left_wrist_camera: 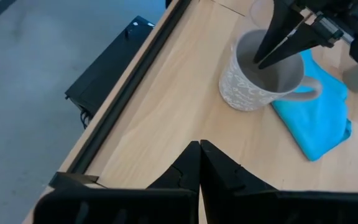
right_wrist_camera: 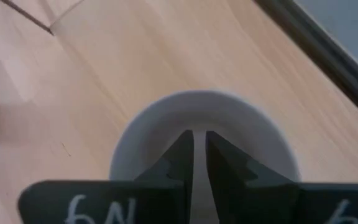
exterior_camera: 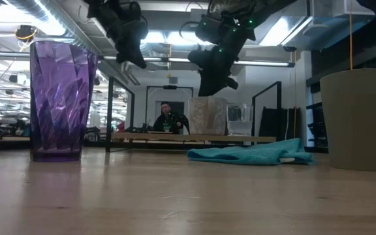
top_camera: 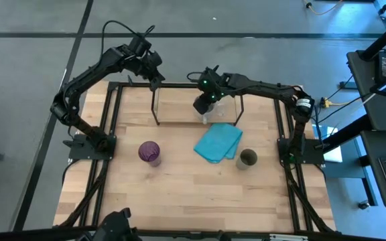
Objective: Stack small to large cups/mugs on shelf
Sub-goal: Put the gray mug on the shelf
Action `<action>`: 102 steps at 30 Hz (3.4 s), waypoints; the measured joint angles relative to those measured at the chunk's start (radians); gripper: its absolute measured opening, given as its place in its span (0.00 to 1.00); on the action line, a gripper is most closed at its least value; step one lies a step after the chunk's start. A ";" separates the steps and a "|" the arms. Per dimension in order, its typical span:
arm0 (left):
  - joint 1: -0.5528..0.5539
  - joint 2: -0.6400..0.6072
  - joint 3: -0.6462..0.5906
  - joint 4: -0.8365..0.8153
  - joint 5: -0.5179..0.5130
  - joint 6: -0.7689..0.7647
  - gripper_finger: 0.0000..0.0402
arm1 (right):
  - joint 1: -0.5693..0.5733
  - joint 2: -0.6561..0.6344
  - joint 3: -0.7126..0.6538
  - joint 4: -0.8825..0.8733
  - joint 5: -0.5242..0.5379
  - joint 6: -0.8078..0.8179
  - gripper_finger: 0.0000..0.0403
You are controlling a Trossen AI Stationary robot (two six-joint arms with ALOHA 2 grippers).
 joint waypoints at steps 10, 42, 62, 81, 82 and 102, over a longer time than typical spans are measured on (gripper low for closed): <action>0.015 0.000 0.000 0.000 0.002 0.013 0.00 | 0.000 0.025 0.000 0.062 0.011 0.007 0.11; 0.015 0.000 0.000 0.001 0.000 0.026 0.00 | -0.019 0.049 -0.001 0.125 0.061 0.004 0.11; 0.015 0.000 0.000 0.001 -0.008 0.032 0.00 | -0.027 0.049 -0.001 0.141 -0.028 -0.008 0.11; 0.015 0.000 0.000 0.014 -0.009 0.034 0.00 | 0.008 -0.021 -0.001 0.158 -0.009 -0.025 0.11; 0.015 0.003 0.000 0.018 -0.009 0.034 0.00 | 0.008 -0.029 -0.001 0.158 -0.009 -0.023 0.11; 0.001 0.141 -0.001 0.030 0.102 0.016 0.00 | 0.120 -0.053 0.000 -0.052 -0.165 0.023 0.11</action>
